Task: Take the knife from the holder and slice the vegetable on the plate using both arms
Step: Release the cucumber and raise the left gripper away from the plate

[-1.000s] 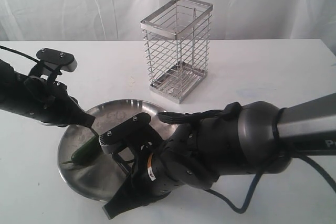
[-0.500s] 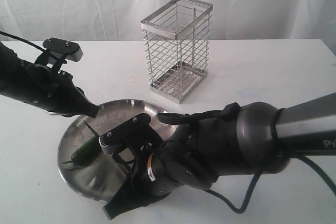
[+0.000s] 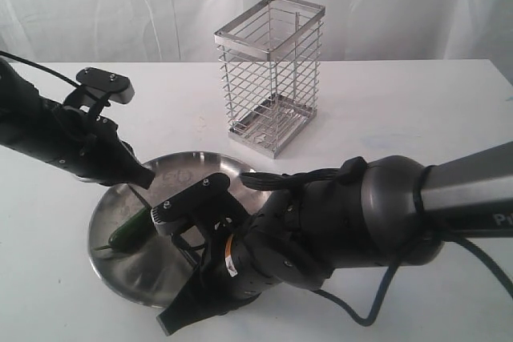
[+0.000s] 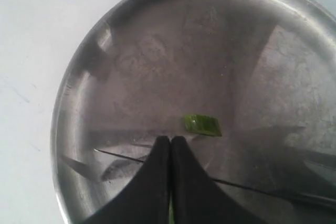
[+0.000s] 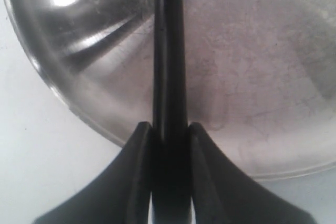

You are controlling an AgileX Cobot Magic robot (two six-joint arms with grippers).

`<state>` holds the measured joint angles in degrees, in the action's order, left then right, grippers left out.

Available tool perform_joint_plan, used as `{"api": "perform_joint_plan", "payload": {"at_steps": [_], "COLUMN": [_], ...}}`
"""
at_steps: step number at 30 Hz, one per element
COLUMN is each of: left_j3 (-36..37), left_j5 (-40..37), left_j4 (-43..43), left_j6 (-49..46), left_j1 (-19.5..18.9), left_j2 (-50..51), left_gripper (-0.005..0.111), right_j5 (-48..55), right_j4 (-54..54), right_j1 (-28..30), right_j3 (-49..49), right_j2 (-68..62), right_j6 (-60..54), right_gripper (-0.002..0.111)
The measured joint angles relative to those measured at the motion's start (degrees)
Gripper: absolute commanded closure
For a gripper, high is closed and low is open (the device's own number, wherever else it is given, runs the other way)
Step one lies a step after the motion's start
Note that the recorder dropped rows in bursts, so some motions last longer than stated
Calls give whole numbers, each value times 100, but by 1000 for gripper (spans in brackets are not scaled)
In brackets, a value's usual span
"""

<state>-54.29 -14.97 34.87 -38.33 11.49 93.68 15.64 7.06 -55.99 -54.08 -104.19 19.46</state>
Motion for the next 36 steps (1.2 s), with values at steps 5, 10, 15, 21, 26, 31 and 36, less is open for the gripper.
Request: {"api": "perform_joint_plan", "payload": {"at_steps": [5, 10, 15, 21, 26, 31, 36], "left_j3": [0, -104, -91, -119, -119, -119, -119], "left_j5": [418, 1060, 908, 515, 50, -118, -161], "left_j4": [0, 129, 48, 25, 25, 25, 25], "left_j6": [-108, -253, -258, -247, -247, -152, -84], "left_j1": [0, 0, 0, 0, 0, 0, 0], "left_j2": [558, 1315, 971, 45, -54, -59, -118], "left_gripper": [107, 107, 107, 107, 107, 107, 107], "right_j5": [0, 39, 39, 126, 458, 560, 510], "right_j4": [0, 23, 23, 48, 316, 359, 375], "right_j1": [0, 0, 0, 0, 23, 215, 237], "right_j3": [0, 0, 0, -4, -13, -13, -13], "right_j2": [0, 0, 0, 0, 141, 323, 376], "right_j6": [0, -13, -13, -13, -2, -1, -1], "right_gripper": [108, 108, 108, 108, 108, 108, 108]}}
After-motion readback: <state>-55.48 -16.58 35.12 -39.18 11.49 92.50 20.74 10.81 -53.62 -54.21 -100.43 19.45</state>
